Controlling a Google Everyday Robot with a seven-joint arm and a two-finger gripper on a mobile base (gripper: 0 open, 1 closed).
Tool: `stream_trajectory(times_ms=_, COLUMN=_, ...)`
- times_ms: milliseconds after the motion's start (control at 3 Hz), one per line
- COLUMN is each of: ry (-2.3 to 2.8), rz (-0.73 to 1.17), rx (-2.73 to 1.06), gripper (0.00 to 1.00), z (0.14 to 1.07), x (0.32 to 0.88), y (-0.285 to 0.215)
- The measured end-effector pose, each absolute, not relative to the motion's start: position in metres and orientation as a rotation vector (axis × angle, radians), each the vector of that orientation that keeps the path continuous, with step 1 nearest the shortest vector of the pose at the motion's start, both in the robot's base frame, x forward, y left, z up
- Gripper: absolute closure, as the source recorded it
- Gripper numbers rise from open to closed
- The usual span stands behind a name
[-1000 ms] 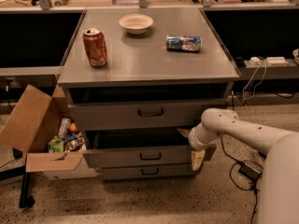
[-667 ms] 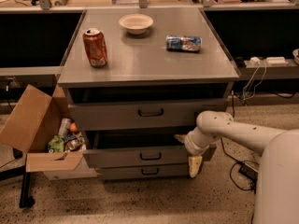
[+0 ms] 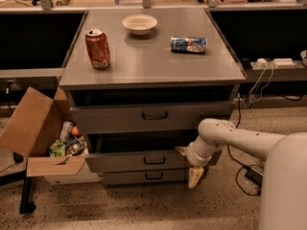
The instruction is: Open middle drawer
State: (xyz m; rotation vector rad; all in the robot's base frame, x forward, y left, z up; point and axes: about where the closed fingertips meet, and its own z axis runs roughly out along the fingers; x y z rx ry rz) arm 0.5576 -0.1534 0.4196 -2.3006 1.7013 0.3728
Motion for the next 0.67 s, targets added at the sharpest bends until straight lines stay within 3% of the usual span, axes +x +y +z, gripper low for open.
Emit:
stream_trajectory(times_ms=333, ry=1.693, rz=0.397, rx=-2.305, gripper=0.41, z=0.4225, x=0.5495, y=-0.1514)
stream_trajectory(times_ms=667, ry=1.699, rz=0.396, rx=-2.299, gripper=0.72, z=0.4315, x=0.5446, y=-0.1527)
